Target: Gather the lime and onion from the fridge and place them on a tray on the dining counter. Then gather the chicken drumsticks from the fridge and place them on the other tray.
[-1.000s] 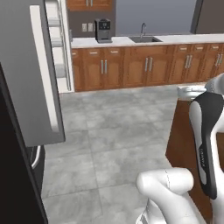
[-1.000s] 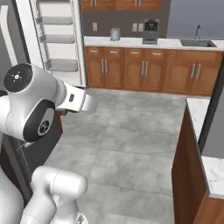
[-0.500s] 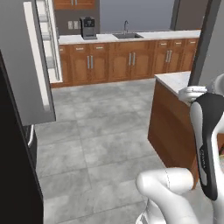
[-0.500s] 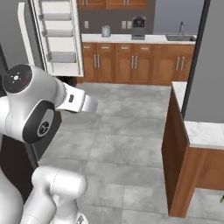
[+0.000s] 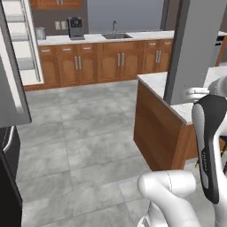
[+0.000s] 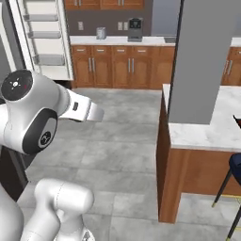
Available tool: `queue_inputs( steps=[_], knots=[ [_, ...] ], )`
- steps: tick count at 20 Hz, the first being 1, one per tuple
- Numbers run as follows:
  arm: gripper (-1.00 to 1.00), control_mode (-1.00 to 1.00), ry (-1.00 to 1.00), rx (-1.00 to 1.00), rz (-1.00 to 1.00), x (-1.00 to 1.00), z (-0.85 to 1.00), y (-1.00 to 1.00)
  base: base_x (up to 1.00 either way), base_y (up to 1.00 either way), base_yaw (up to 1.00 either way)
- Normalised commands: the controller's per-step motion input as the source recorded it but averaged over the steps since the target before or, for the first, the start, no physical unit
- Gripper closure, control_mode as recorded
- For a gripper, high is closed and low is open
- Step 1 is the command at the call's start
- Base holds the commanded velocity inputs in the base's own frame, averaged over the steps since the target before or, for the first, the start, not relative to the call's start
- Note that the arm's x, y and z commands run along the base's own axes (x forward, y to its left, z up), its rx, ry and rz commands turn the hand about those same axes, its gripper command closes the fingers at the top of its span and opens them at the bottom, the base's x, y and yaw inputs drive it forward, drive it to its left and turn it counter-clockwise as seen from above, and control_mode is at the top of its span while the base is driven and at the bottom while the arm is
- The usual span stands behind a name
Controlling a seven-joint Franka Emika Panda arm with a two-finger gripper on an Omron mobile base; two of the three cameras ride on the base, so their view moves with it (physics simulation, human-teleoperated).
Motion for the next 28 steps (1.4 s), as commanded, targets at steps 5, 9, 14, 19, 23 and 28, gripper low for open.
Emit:
queue_inputs(
  steps=[5,9,14,19,23,28],
  knots=[
    [1.00,1.00,0.00,0.00,0.00,0.00,0.00,0.00,-0.06,-0.83,-0.01],
    [1.00,1.00,0.00,0.00,0.00,0.00,0.00,0.00,-0.02,-0.82,0.00],
    [1.00,1.00,0.00,0.00,0.00,0.00,0.00,0.00,0.00,-0.84,0.00],
    [1.00,1.00,0.00,0.00,0.00,0.00,0.00,0.00,0.00,-0.88,0.00],
    [1.00,1.00,0.00,0.00,0.00,0.00,0.00,0.00,0.02,-0.90,0.00],
    [1.00,1.00,0.00,0.00,0.00,0.00,0.00,0.00,0.20,-0.84,0.00]
  ],
)
